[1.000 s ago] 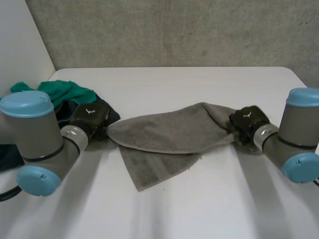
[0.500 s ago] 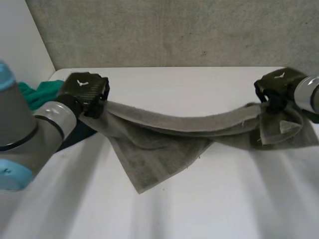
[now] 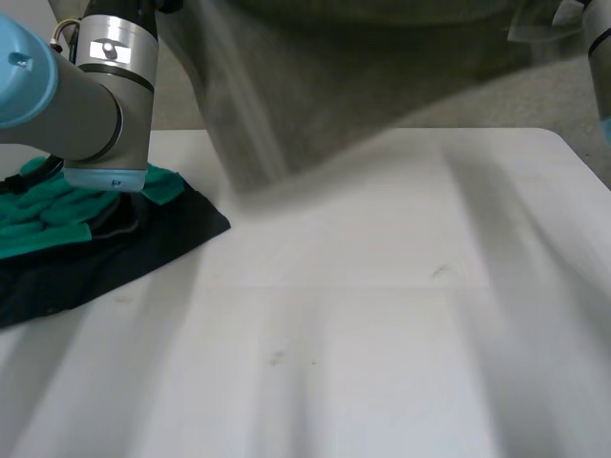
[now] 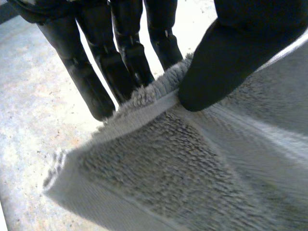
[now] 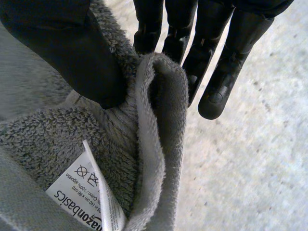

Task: Fold the laundry.

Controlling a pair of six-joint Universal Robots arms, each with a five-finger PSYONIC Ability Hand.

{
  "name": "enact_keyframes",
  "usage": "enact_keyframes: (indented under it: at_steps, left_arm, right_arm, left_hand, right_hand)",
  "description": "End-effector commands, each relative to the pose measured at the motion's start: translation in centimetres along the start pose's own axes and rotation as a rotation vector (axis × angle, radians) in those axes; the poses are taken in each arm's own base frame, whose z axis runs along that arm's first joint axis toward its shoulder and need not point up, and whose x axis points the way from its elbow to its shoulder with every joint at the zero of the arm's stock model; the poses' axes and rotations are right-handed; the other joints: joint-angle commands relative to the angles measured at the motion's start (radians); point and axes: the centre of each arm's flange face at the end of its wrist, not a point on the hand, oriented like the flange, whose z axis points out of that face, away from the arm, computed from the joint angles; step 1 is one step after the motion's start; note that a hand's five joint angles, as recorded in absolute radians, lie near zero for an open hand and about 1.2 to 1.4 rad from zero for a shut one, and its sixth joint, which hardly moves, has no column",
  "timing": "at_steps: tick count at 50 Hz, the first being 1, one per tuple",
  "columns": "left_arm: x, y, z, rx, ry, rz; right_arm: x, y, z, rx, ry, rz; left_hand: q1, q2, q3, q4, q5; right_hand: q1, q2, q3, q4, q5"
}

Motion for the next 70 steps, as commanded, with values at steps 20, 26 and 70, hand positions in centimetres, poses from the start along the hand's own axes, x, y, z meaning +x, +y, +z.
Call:
enact_keyframes:
  at_steps: [20,26,70]
  left_arm:
    - [6.5,9.9,-20.8,-0.730,0.329,-0.032]
    - [6.1,9.5,-20.8,-0.743,0.329,-0.032]
    - [4.1,6.4,-19.2,-0.700,0.282,-0.041]
  right_arm:
    - [-8.8,14.9,-16.0,-0.764,-0.690,-0.193]
    - [-8.3,15.5,-16.9,-0.810,-0.673,-0.178]
    - [-8.8,13.3,-23.3,-0.831,-0.256,0.251]
  left_hand:
    - [0.284,0.198,0.203,0.194,0.232]
    - [0.284,0.198,0.203,0.194,0.232]
    - [0.284,0.198,0.203,0.194,0.232]
  right_hand:
    - [0.442,0.223,0.226,0.207,0.241]
    - [0.026,-0.194,-0.190,-0.209,-0.176]
    - [-0.461,-0.680,-0.677,-0.696,-0.663]
